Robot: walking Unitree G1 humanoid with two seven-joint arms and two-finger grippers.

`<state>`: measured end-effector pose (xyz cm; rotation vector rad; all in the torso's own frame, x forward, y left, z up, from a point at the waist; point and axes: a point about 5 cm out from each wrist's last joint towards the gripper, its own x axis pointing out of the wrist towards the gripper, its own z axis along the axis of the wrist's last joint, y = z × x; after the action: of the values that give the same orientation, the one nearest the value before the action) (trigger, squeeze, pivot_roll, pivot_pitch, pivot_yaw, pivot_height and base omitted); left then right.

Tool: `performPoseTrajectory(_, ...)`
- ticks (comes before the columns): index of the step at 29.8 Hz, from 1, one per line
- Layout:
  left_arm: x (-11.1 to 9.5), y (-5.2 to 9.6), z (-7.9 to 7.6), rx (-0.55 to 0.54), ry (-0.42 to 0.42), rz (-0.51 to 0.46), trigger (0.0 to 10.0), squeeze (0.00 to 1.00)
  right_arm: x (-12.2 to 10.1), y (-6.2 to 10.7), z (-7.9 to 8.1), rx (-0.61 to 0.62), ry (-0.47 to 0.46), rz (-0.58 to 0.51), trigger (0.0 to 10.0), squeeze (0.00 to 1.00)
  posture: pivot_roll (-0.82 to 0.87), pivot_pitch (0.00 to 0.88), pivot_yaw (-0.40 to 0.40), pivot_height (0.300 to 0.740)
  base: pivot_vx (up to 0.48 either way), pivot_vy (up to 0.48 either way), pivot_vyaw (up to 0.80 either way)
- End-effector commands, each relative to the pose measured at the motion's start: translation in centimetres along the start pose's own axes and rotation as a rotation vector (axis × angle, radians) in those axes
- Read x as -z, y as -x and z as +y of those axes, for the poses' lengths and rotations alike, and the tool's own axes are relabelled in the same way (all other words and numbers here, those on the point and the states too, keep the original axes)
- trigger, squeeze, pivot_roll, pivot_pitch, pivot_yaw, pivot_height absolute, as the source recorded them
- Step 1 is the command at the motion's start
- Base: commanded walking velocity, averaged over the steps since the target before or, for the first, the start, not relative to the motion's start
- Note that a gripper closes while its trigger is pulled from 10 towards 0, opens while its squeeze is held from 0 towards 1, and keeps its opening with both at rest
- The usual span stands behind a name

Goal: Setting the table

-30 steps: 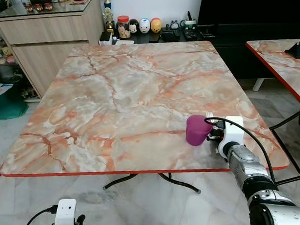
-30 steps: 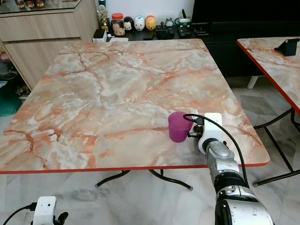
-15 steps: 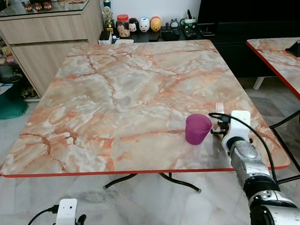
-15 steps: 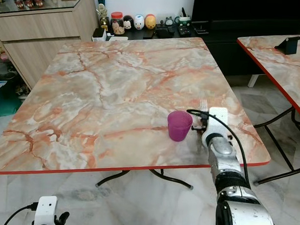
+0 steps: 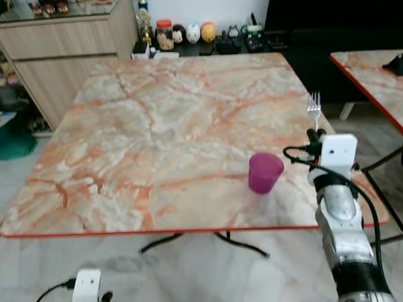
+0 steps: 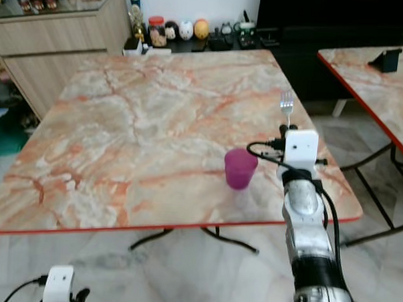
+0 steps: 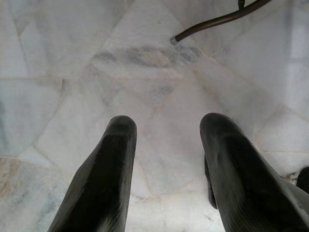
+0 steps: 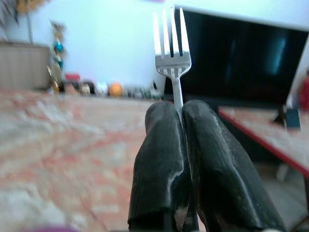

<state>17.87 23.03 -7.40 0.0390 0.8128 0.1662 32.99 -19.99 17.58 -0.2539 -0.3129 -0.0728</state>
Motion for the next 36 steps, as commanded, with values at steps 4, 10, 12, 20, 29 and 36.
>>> performPoseTrajectory(4, 0.6, 0.1, 0.3, -0.009, -0.022, 0.027, 10.0, 0.00, -2.4, -0.1, 0.4, -0.010, 0.016, -0.104, 10.0, 0.00, -0.06, 0.000, 0.062, 0.714, 0.000, 0.000, 0.00)
performPoseTrajectory(10, 0.7, 0.2, -0.2, 0.000, -0.040, 0.030, 10.0, 0.00, -3.0, 0.2, 0.9, -0.007, 0.004, -0.105, 10.0, 0.00, -0.06, 0.000, 0.061, 0.714, 0.000, -0.151, 0.00)
performPoseTrajectory(12, 0.8, 0.2, -0.2, 0.001, -0.038, 0.029, 10.0, 0.00, -3.2, 0.1, 0.9, 0.000, -0.012, -0.106, 10.0, 0.00, -0.06, 0.000, 0.062, 0.714, 0.000, -0.480, 0.00)
performPoseTrajectory(20, 0.7, 0.2, -0.4, 0.009, -0.048, 0.023, 10.0, 0.00, -3.5, -0.1, 0.9, 0.017, -0.055, -0.101, 10.0, 0.00, -0.07, 0.000, 0.065, 0.714, 0.000, -0.480, 0.00)
performPoseTrajectory(29, 0.6, 0.1, -0.7, 0.023, -0.051, 0.019, 10.0, 0.00, -3.6, 0.3, 1.5, 0.010, -0.076, -0.097, 10.0, 0.00, -0.08, 0.000, 0.069, 0.714, 0.000, -0.480, 0.00)
performPoseTrajectory(36, 0.4, 0.1, -0.6, 0.019, -0.048, 0.016, 10.0, 0.00, -3.8, 0.1, 1.4, 0.006, -0.071, -0.100, 10.0, 0.00, -0.08, 0.000, 0.064, 0.714, 0.000, -0.480, 0.00)
